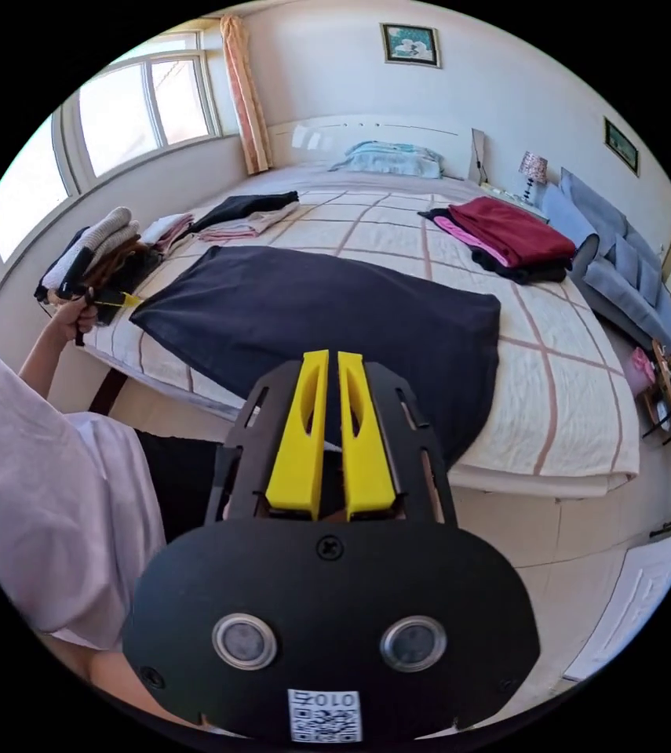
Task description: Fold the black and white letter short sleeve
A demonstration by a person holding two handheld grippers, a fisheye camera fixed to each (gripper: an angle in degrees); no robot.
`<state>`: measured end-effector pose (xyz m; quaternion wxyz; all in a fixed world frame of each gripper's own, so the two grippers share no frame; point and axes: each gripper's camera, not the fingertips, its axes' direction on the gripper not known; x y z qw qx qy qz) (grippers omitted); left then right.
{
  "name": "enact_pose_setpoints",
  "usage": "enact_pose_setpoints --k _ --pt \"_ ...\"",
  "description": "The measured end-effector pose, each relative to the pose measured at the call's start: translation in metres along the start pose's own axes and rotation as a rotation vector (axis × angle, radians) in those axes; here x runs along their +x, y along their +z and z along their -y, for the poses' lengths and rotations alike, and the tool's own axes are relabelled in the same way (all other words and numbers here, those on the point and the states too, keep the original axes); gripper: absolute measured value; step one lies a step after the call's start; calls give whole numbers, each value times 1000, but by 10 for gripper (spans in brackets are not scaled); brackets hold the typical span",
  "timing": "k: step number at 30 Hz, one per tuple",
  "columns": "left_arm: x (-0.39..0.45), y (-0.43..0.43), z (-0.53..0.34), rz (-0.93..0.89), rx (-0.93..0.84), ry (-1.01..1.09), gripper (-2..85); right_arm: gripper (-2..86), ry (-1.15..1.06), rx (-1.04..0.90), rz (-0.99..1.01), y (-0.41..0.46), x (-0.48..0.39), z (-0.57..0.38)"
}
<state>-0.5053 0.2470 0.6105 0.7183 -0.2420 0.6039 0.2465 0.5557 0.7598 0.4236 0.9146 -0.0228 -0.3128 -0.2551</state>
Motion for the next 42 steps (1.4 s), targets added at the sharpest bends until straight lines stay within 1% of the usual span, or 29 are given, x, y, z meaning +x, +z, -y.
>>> enact_pose_setpoints --k 2,3,6,9,11,13,16,18,21,23,24,26,28,31,33,35,37,39,42 --pt "-8 17 -1 -45 -52 -14 83 57 -67 51 80 9 -28 12" --pt "-12 21 -6 -80 -37 -29 85 63 -124 72 111 16 -52 19" --pt "-24 20 -18 -179 25 -57 91 77 -269 47 175 46 -110 38" --pt "-37 18 -23 -222 43 -74 95 96 -371 9 250 87 -162 55" --pt "-42 18 -22 -251 58 -81 96 103 -441 -9 246 109 -196 62" --pt "-44 16 -19 -274 84 -70 93 108 -523 -19 192 133 -240 67" --pt "-42 21 -8 -245 54 -42 80 115 -606 -28 128 162 -287 63" --pt "-43 21 -4 -240 66 -34 57 121 -634 -56 91 180 -308 58" --pt "-42 8 -3 -244 124 -5 37 129 -639 -100 34 202 -333 49" --pt "-44 0 0 -287 147 4 32 130 -653 -74 -23 208 -350 42" --pt "-45 -3 3 -330 157 8 31 128 -665 -43 -81 210 -362 38" --pt "-45 -7 9 -363 159 18 30 122 -687 -3 -177 216 -381 33" --pt "-44 -11 13 -385 165 26 32 105 -717 22 -314 233 -402 26" --pt "-41 -18 20 -408 172 33 41 75 -710 60 -408 247 -414 21" --pt "-42 -23 23 -432 181 38 57 66 -682 49 -386 250 -413 21" --pt "-46 -30 26 -452 180 26 79 61 -627 25 -312 249 -406 24" --pt "-48 -40 30 -405 193 1 103 58 -541 38 -205 242 -390 27" --pt "-47 -51 42 -297 194 -28 128 57 -504 70 -166 236 -382 27" --pt "-47 -48 71 -290 189 -56 149 56 -480 105 -144 234 -376 24"
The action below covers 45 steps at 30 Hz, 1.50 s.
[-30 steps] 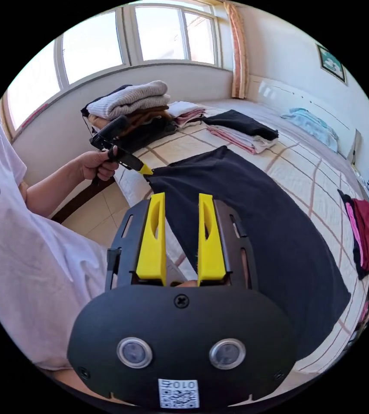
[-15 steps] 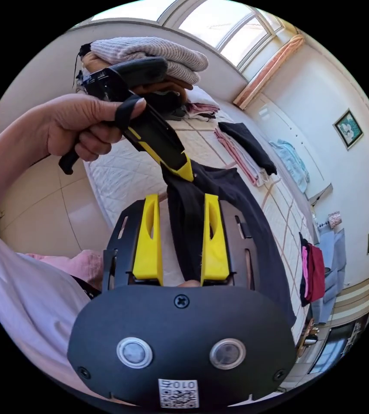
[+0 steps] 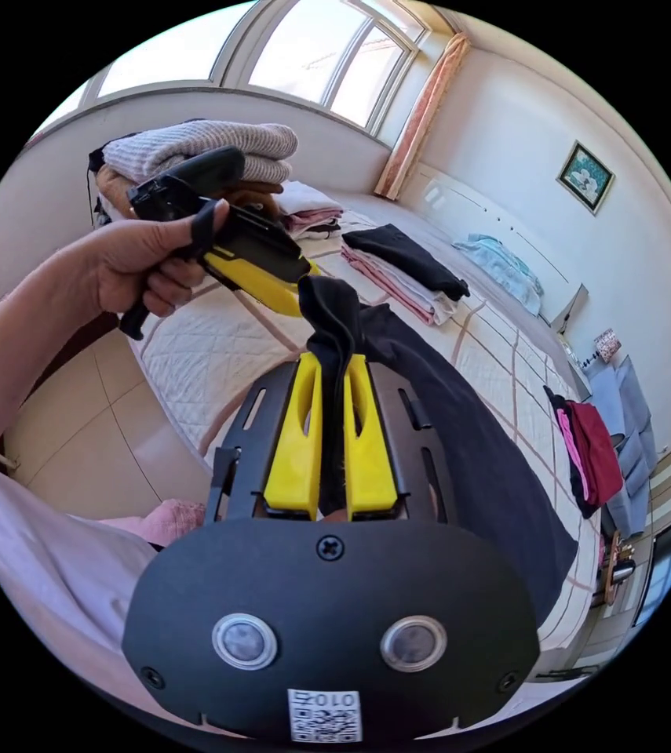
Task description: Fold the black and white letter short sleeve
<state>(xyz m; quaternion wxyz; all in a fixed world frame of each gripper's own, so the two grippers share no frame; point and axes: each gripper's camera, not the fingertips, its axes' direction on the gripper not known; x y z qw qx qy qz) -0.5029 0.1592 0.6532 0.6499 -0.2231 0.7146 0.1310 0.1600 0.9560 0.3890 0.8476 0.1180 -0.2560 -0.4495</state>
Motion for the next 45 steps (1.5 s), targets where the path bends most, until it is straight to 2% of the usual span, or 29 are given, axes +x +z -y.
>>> enact_pose_setpoints --k 3,7,9,16,23,31,35,38,41,45 --pt "-6 17 34 -17 -19 -39 156 56 -8 6 -4 3 -5 -5" --pt "-8 33 77 59 -61 -64 152 56 -34 13 -14 4 -12 -8" --pt "-13 36 98 -14 -65 -98 144 56 -38 19 -14 2 -12 -9" --pt "-7 43 151 13 -141 -122 98 55 -15 41 13 -3 -3 -13" --pt "36 41 188 49 -130 -49 12 55 14 45 15 -16 16 -12" --pt "95 7 247 37 -147 68 0 55 29 57 24 -37 42 31" --pt "134 -40 278 89 -76 92 -1 55 23 105 34 -52 54 57" --pt "161 -65 296 165 -99 99 -1 56 84 154 99 -63 71 69" --pt "182 -74 306 237 -141 97 0 56 171 177 253 -63 96 65" --pt "211 -61 314 247 -189 84 0 56 301 232 355 -76 139 34"
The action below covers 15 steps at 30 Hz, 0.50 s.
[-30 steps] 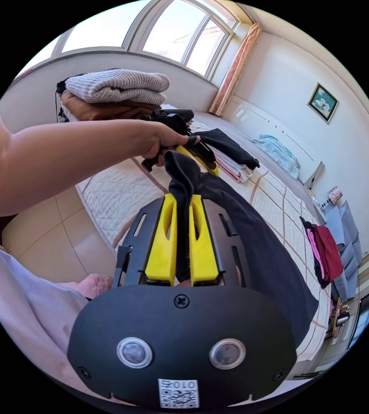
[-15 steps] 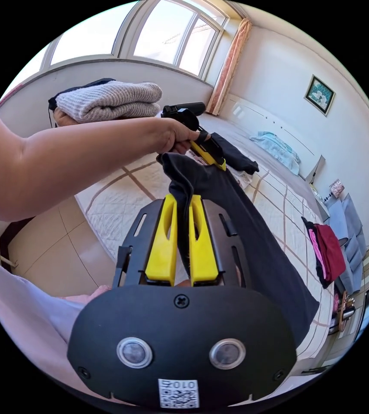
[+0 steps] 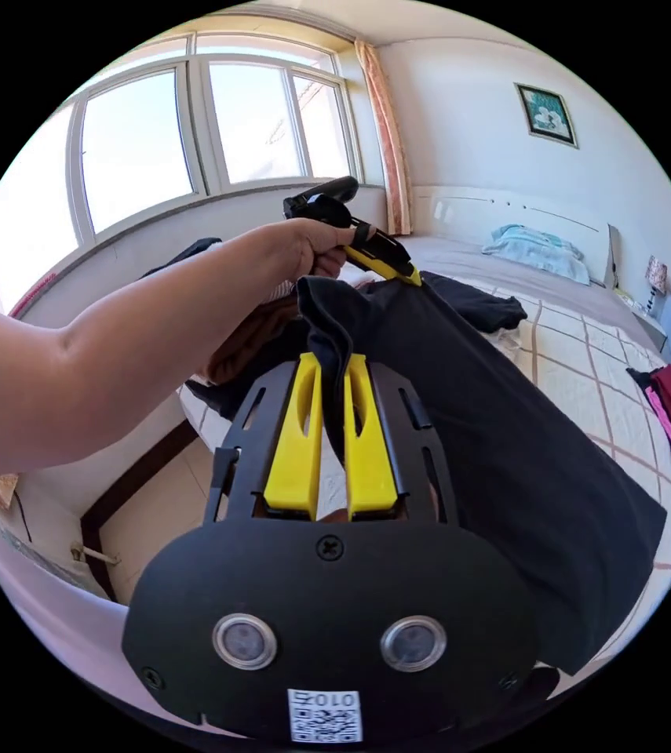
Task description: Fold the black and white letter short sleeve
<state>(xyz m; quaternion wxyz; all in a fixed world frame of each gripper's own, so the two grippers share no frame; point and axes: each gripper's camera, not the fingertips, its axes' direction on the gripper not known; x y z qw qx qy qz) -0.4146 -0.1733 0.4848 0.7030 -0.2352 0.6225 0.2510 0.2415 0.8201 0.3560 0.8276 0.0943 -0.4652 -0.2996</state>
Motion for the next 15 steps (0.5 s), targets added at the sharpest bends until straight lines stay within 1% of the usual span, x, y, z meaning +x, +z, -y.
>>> enact_pose_setpoints --k 4,6,7,9,10,12,13,15 --pt "64 7 31 47 -30 73 0 57 130 75 40 -57 55 -5" --pt "126 15 65 93 -77 158 0 57 214 122 58 -88 85 -11" --pt "144 18 75 109 -93 182 0 57 267 159 61 -112 105 -18" --pt "225 39 115 160 -167 296 0 57 334 216 36 -150 134 -33" --pt "246 46 125 172 -187 326 0 57 394 250 13 -175 156 -44" --pt "334 86 160 201 -266 445 0 57 500 313 9 -214 190 -67" --pt "355 98 167 204 -283 471 0 57 572 364 18 -237 213 -84" --pt "436 154 189 249 -357 572 -1 56 666 419 20 -263 245 -112"
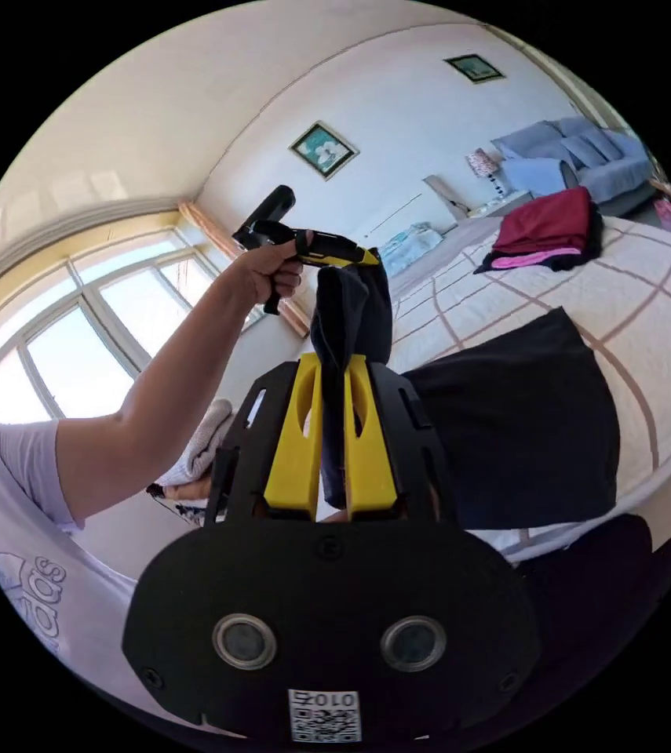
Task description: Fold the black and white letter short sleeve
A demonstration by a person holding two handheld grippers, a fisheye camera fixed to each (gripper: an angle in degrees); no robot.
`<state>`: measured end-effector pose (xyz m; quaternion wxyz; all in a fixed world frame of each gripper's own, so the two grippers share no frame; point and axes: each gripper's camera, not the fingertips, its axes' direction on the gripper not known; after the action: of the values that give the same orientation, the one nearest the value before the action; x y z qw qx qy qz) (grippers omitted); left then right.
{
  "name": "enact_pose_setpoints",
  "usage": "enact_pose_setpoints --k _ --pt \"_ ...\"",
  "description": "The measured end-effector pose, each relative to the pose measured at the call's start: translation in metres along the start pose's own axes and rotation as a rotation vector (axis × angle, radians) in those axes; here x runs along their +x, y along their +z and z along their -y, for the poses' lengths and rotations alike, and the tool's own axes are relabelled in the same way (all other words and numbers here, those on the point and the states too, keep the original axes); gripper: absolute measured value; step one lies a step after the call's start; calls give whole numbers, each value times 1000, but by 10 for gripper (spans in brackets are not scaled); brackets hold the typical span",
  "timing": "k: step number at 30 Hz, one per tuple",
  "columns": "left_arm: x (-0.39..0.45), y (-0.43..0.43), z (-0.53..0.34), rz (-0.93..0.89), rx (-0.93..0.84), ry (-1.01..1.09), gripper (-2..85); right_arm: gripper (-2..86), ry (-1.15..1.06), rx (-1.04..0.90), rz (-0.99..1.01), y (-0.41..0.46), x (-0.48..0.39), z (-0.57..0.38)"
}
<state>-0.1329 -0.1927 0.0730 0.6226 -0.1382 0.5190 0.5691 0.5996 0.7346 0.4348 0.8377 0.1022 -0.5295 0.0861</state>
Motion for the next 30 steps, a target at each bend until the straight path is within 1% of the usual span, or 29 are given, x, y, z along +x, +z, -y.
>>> enact_pose_setpoints --k 3,4,6,9,12,17,22,24,26,30 --pt "57 45 77 48 -102 52 -1 56 135 26 -35 -29 55 6" --pt "65 56 90 50 -123 53 -1 56 194 21 -51 -35 75 8" --pt "86 96 126 44 -194 36 -1 56 293 28 -19 -45 103 8" --pt "103 128 151 35 -246 14 0 55 415 40 8 -57 136 8" --pt "118 141 168 51 -271 16 0 55 466 44 21 -65 153 12" --pt "143 151 187 68 -310 49 1 55 432 19 -25 -73 152 29" --pt "163 155 194 34 -323 98 4 56 221 1 -238 -77 115 40" --pt "176 156 193 42 -321 136 8 56 185 8 -269 -77 109 40" --pt "186 159 193 61 -320 163 13 56 193 0 -295 -75 110 40" --pt "194 174 187 97 -291 165 39 58 304 -45 -278 -73 132 41"
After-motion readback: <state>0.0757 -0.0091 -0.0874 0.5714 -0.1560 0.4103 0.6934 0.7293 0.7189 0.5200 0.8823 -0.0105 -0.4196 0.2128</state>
